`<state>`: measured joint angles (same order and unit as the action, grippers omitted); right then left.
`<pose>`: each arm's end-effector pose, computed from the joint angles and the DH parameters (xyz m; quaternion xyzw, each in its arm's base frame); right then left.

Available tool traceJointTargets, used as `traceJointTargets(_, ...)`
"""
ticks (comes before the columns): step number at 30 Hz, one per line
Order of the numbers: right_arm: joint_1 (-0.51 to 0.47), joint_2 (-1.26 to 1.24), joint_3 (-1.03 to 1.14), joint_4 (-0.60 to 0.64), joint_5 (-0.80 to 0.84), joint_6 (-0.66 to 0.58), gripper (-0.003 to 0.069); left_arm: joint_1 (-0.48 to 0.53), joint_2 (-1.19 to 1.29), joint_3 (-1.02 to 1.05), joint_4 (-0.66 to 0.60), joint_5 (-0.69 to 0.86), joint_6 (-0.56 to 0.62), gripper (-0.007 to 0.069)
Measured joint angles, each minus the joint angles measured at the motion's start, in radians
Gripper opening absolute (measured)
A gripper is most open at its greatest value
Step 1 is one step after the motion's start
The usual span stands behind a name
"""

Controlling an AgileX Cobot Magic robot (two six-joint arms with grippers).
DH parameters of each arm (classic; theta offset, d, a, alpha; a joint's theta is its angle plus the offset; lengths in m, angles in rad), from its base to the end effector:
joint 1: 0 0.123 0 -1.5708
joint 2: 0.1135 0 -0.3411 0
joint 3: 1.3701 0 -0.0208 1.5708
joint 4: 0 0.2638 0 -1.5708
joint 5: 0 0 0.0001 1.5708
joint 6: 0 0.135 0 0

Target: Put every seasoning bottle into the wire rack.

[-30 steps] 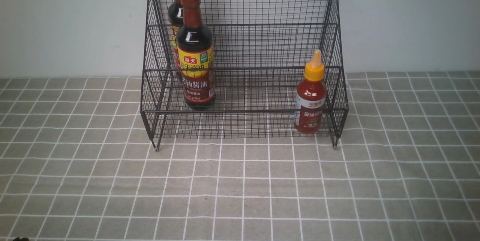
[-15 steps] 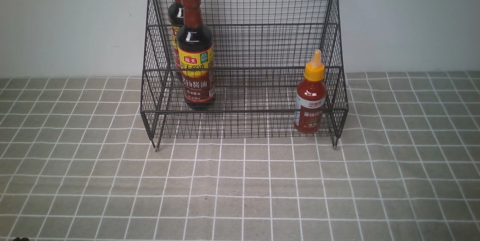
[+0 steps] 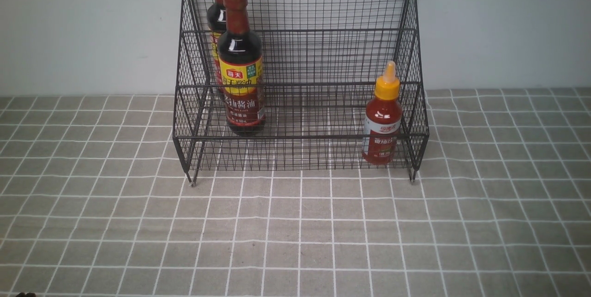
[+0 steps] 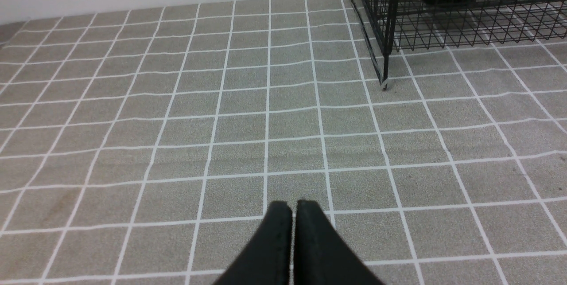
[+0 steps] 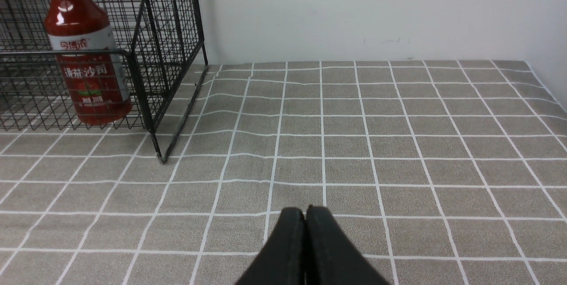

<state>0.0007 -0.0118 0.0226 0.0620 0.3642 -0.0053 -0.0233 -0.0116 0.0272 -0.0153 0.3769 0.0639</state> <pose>0.0515 0.0030 0.1602 0.0142 0.8009 0.0248 0.5982 0.0510 -0.0020 0.1566 0.0311 0.8058 0.0055 0.5914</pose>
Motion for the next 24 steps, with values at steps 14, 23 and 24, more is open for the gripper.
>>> traceJointTargets(14, 0.000, 0.000, 0.000, 0.000, 0.000, -0.007, -0.0010, 0.000, 0.000, 0.000, 0.000, 0.000, 0.000, -0.0006)
traceJointTargets(23, 0.000, 0.000, 0.000, 0.001, 0.000, -0.008, -0.0010, 0.000, 0.000, 0.000, 0.000, 0.000, 0.000, -0.0006)
traceJointTargets(24, 0.000, 0.000, 0.000, 0.001, 0.000, -0.008, -0.0010, 0.000, 0.000, 0.000, 0.000, 0.000, 0.000, -0.0006)
